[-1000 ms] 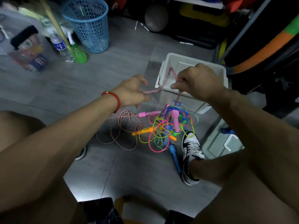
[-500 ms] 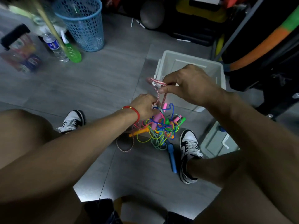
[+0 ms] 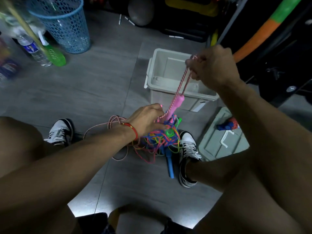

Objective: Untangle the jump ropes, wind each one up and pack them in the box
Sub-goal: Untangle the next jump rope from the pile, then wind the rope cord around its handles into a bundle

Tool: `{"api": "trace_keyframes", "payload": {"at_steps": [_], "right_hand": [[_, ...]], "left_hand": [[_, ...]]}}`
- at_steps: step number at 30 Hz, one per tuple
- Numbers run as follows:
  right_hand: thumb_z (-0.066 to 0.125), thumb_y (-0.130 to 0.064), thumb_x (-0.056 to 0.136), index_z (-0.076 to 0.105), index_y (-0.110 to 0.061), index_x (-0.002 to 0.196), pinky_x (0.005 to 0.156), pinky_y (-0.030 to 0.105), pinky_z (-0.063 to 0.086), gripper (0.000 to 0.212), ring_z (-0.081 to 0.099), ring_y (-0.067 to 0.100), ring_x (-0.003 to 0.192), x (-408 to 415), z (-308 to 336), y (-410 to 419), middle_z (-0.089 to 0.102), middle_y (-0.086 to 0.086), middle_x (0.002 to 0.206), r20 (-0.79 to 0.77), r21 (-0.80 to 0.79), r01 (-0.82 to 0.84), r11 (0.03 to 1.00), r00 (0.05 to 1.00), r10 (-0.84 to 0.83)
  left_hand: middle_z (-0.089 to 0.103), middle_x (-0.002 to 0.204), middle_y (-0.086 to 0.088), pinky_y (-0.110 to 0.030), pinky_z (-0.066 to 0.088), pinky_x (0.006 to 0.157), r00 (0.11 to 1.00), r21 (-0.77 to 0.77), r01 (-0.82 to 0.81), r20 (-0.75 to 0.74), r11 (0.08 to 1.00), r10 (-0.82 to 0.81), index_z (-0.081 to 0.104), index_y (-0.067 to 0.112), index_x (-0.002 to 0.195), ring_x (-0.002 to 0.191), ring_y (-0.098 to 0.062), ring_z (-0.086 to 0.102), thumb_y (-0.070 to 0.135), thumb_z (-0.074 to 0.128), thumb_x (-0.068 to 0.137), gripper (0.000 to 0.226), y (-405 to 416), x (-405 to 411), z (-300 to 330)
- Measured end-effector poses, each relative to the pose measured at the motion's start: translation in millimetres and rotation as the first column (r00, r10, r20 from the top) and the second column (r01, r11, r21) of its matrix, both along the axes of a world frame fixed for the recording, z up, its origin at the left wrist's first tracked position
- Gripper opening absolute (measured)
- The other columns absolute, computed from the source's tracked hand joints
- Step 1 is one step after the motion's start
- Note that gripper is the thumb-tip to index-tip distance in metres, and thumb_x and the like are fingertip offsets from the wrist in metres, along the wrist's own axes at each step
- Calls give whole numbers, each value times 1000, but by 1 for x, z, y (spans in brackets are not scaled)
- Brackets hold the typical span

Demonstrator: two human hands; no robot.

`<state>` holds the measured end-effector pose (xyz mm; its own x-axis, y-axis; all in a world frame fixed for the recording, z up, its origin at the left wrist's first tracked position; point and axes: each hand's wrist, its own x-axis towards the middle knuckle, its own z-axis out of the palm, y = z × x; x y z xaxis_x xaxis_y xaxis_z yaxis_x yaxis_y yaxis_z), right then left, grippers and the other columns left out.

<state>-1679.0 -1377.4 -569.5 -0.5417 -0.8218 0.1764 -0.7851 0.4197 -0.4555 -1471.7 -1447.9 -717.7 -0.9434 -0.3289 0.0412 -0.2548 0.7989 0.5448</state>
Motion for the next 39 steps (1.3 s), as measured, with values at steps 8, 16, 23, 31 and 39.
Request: {"api": "trace_keyframes", "payload": {"at_steps": [8, 16, 23, 31, 39], "right_hand": [[49, -39, 104, 58, -17, 79, 57, 37, 59, 35, 71, 25, 53, 18, 5, 0, 73, 8, 70, 294, 61, -245, 968, 931, 217], [45, -24, 107, 59, 1, 97, 55, 37, 62, 31, 66, 33, 58, 89, -3, -16, 65, 22, 73, 746, -35, -378, 925, 606, 275], [43, -13, 107, 55, 5, 106, 56, 34, 62, 22, 68, 22, 52, 157, -36, -76, 61, 22, 77, 958, -28, -294, 955, 265, 109], [44, -8, 106, 52, -1, 88, 50, 31, 59, 21, 67, 22, 49, 173, -139, -148, 61, 21, 81, 983, 82, -15, 997, 167, -78], [56, -27, 98, 70, -15, 74, 63, 34, 61, 30, 71, 21, 65, 113, -272, -167, 74, 5, 73, 874, 194, -99, 976, 469, -126]], "left_hand": [[63, 76, -16, -34, 43, 63, 860, 1, -506, -77, 863, 504, 69, 14, 86, 81, -35, 65, 38, 54, 100, 32, -59, 31, 49], [53, 121, -28, -53, 46, 92, 666, -497, -576, 174, 649, 725, 61, 15, 128, 117, -45, 47, 37, 55, 94, 41, -113, 124, 82], [68, 96, -19, -39, 48, 84, 746, 922, -366, 372, -127, 552, 68, 6, 112, 85, -29, 64, 66, 37, 90, 71, -3, 132, 35], [53, 65, -5, -40, 51, 75, 737, 837, -364, 527, -410, 422, 60, 13, 81, 62, -26, 54, 57, 61, 80, 44, -13, 145, 7], [45, 57, -3, -22, 39, 40, 21, 786, -536, 377, -307, 926, 48, 17, 98, 40, -16, 40, 23, 59, 100, 13, -54, 151, -25]]}}
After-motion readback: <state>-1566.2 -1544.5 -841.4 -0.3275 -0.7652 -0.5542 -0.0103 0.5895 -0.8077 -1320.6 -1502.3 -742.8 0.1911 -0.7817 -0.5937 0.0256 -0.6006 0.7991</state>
